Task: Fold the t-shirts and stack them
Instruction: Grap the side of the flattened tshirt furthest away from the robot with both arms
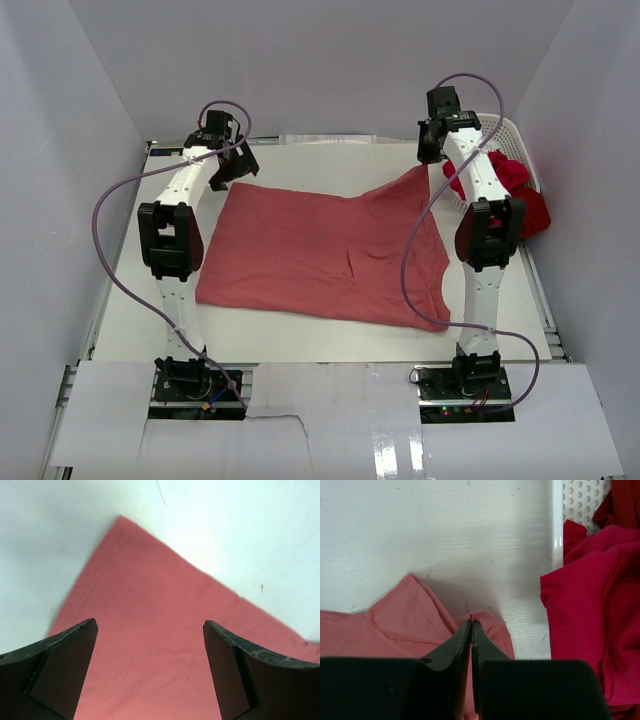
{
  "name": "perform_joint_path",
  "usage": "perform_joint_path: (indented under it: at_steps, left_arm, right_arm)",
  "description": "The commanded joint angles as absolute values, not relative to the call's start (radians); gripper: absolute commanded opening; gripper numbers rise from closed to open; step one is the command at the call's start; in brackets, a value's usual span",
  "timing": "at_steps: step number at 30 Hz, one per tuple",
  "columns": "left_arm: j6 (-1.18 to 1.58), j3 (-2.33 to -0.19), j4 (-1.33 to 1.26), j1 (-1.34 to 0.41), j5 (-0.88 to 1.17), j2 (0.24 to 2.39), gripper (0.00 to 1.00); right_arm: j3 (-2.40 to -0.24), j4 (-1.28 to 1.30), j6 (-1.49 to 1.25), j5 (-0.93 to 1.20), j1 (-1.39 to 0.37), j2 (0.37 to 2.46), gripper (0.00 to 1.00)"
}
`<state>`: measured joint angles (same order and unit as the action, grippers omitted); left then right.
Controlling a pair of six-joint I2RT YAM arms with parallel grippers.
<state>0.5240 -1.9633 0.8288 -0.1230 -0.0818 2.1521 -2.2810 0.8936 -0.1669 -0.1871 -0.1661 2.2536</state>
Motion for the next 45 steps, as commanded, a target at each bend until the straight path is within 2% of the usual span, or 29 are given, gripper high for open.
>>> perform_joint_path:
  at_steps: [1,8,21,33,43,45]
  left_arm:
    - [0.541,-2.063,0.870,-0.106,-0.103,2.213,0.98]
    - [0.549,-2.164,0.882,-0.072,-0.098,2.330,0.98]
    - [0.552,-2.282,0.882,-0.043,-0.107,2.431,0.93]
    - [0.551,-2.296,0.862,-0.032,-0.069,2.493,0.86]
    - [0.542,-2.310,0.859,-0.032,-0.051,2.533,0.72]
    - [0.540,-2.312,0.857,-0.032,-0.049,2.537,0.65]
  right_arm:
    - [-2.258,0.827,-0.133,-0.111,-0.167,2.263,0.08]
    - [-2.183,0.749,-0.126,-0.054,-0.152,2.275,0.08]
    - [-2.103,0.687,-0.121,-0.037,-0.152,2.250,0.08]
    - [-2.085,0.680,-0.115,-0.043,-0.152,2.249,0.08]
    - [-2.057,0.669,-0.115,-0.046,-0.152,2.241,0.08]
    - [-2.052,0.667,-0.115,-0.046,-0.153,2.241,0.08]
